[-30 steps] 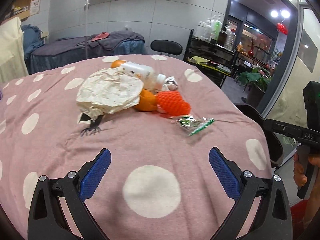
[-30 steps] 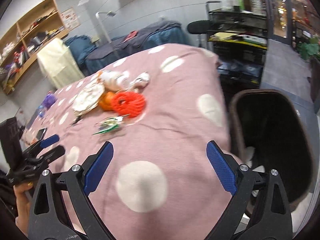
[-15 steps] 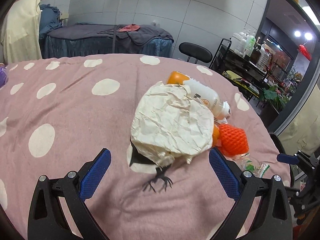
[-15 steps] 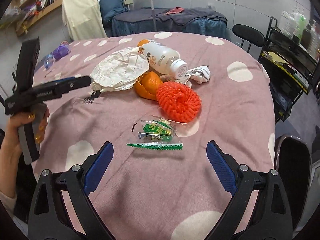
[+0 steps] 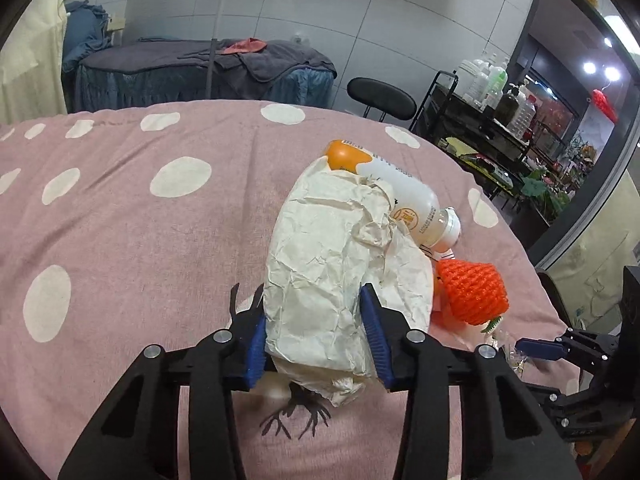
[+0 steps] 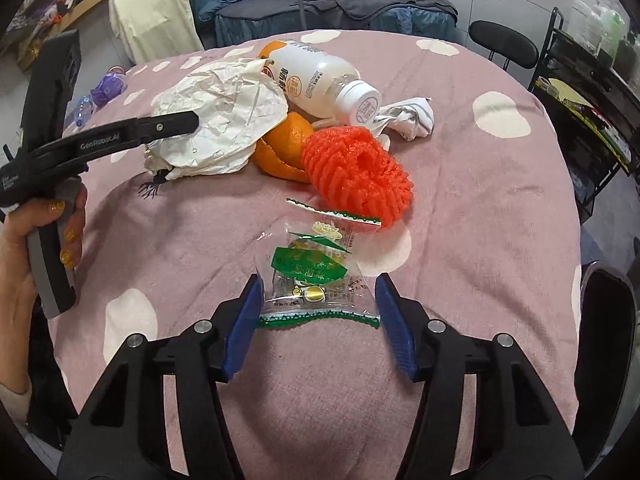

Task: Collect trash
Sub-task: 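Grasp the crumpled paper with the left gripper while the right grasps the candy wrapper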

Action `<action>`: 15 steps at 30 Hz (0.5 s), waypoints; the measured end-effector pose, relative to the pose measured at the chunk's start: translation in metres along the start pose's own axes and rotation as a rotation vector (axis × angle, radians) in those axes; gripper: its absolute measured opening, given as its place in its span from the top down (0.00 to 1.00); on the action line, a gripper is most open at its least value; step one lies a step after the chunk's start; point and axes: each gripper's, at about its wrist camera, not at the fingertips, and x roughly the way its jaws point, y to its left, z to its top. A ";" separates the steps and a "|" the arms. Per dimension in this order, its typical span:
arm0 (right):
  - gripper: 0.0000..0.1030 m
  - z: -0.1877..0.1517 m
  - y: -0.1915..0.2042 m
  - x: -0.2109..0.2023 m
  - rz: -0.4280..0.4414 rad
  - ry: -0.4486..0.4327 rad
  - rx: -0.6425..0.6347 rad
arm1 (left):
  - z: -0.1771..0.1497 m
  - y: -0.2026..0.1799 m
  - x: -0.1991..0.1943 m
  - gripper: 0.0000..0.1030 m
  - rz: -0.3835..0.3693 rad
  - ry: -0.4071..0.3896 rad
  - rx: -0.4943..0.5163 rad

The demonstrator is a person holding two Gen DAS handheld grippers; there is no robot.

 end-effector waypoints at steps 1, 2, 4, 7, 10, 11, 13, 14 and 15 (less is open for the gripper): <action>0.46 -0.002 -0.002 -0.002 0.007 -0.008 0.013 | -0.002 -0.001 -0.005 0.67 0.004 -0.008 0.000; 0.56 -0.003 -0.003 -0.004 0.014 -0.015 0.022 | -0.007 -0.002 -0.011 0.69 0.004 -0.020 -0.002; 0.56 -0.006 -0.005 -0.008 0.032 -0.028 0.042 | -0.013 -0.003 -0.022 0.73 -0.003 -0.043 -0.019; 0.57 -0.012 -0.005 -0.014 0.016 -0.057 0.042 | -0.021 -0.007 -0.044 0.75 0.005 -0.086 -0.037; 0.57 -0.019 -0.004 -0.026 0.022 -0.096 0.049 | -0.025 -0.019 -0.064 0.75 0.006 -0.137 -0.033; 0.57 -0.021 -0.005 -0.031 0.037 -0.107 0.058 | -0.028 -0.023 -0.073 0.75 0.007 -0.155 -0.029; 0.57 -0.027 -0.004 -0.041 0.050 -0.127 0.066 | -0.031 -0.034 -0.085 0.75 0.000 -0.184 -0.021; 0.57 -0.029 -0.003 -0.045 0.048 -0.140 0.066 | -0.032 -0.038 -0.090 0.75 -0.005 -0.197 -0.021; 0.57 -0.032 -0.003 -0.051 0.041 -0.156 0.063 | -0.035 -0.043 -0.096 0.75 -0.011 -0.212 -0.019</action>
